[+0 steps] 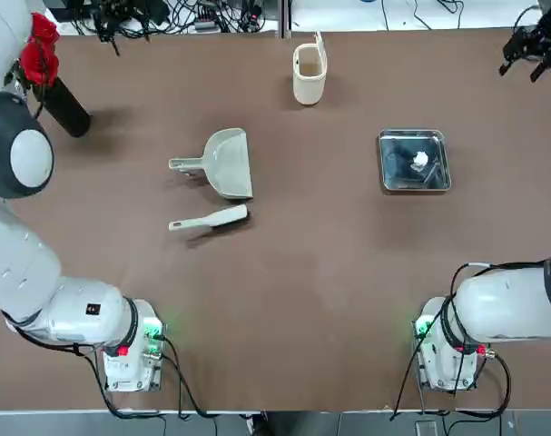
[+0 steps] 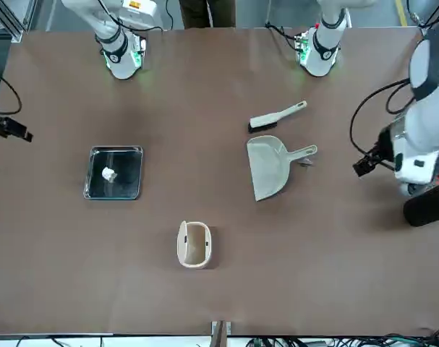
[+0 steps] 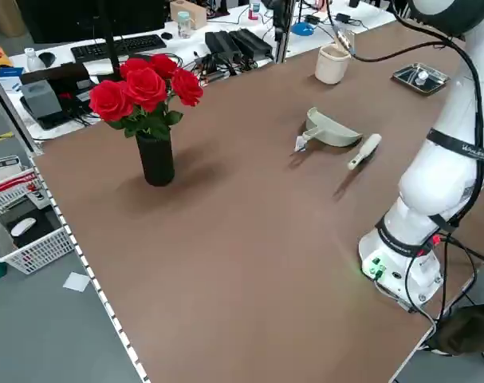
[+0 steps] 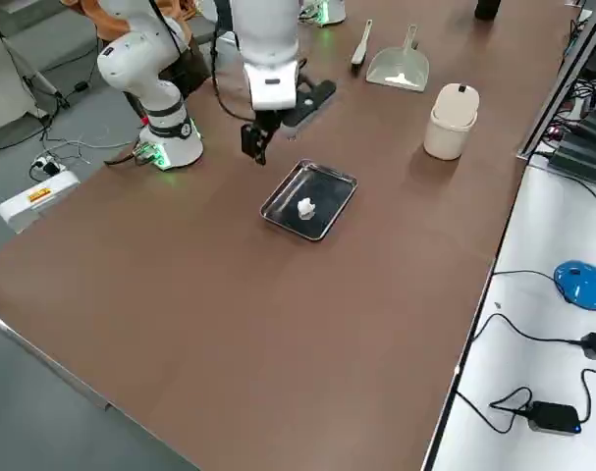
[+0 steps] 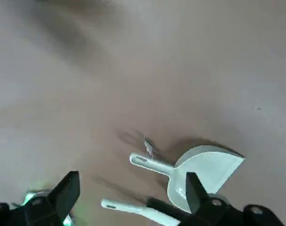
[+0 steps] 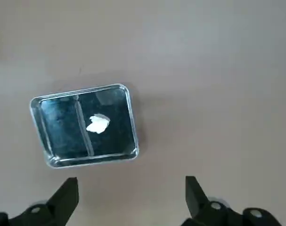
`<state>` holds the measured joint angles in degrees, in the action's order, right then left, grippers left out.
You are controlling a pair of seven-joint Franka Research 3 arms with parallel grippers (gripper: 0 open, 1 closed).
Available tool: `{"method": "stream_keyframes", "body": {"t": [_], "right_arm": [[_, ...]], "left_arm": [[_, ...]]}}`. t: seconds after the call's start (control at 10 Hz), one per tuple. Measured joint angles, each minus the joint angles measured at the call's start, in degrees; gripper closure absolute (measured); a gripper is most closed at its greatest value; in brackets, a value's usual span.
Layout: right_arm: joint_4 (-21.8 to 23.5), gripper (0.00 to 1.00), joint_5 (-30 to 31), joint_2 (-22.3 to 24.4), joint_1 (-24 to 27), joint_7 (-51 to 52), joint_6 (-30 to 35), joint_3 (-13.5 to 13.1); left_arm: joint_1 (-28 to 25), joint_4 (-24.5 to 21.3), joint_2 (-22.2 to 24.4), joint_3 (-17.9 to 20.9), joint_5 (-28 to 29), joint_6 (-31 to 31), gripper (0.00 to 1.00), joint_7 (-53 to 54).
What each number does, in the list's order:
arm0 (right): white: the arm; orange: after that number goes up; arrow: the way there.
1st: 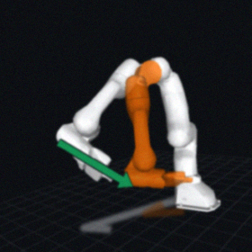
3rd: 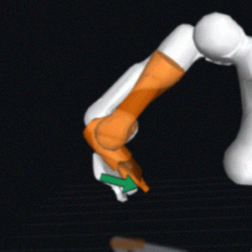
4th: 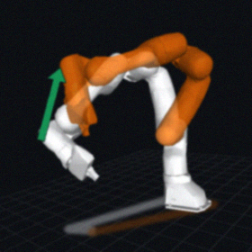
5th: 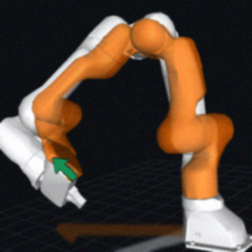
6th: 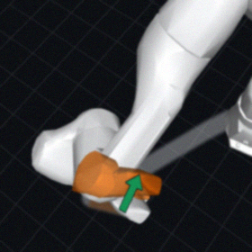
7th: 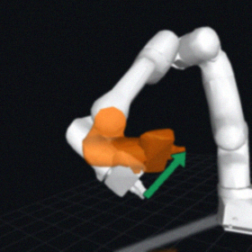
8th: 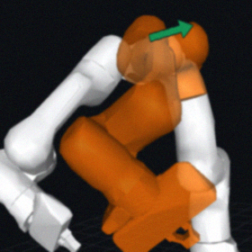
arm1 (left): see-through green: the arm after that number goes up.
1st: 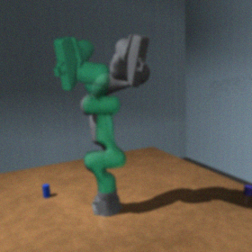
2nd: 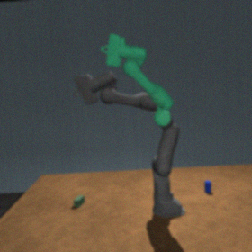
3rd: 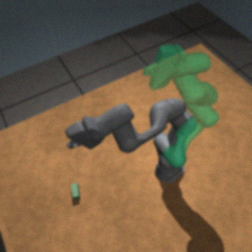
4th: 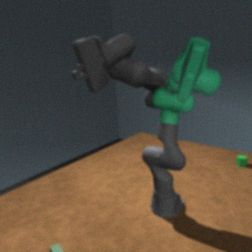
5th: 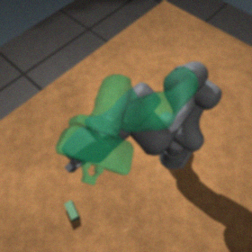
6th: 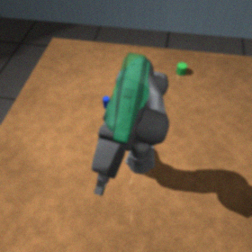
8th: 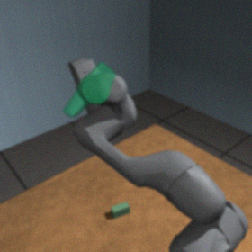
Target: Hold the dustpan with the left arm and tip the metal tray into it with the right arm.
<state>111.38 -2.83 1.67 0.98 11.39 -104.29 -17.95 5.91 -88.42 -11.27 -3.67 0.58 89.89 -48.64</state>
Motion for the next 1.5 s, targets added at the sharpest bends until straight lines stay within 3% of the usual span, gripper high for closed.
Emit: {"method": "stream_keyframes", "body": {"t": [0.2, 0.4, 0.6, 0.9, 1.2, 1.5], "right_arm": [[6.7, 0.00, -0.2, 0.0, 0.0, 2.1, -8.8, -0.2], [12.8, 0.00, -0.4, -0.1, 0.0, 5.2, -17.5, -0.9], [17.7, 0.00, -1.2, -0.1, 0.0, 8.4, -24.5, -1.0], [22.5, 0.00, -1.7, -1.0, 0.0, 11.7, -32.9, -1.3], [27.5, 0.00, -4.0, -6.0, 0.0, 12.2, -45.7, -1.3], [28.1, 0.00, -6.8, -12.4, -0.2, 12.6, -50.0, 0.5]], "left_arm": [[0.1, -10.7, 5.2, -2.2, 0.0, 8.6, 0.01, -12.1], [0.2, -19.4, 9.5, -4.5, 0.0, 12.8, 0.01, -25.9], [0.3, -24.2, 10.0, -6.0, 0.0, 15.9, 0.04, -42.2], [0.3, -31.3, 9.3, -6.3, 0.0, 25.6, 0.04, -58.0], [0.3, -35.4, 6.2, -8.6, 0.0, 32.1, 0.04, -66.1], [0.5, -42.6, 5.7, -11.0, 0.0, 39.4, 0.06, -68.6]]}}
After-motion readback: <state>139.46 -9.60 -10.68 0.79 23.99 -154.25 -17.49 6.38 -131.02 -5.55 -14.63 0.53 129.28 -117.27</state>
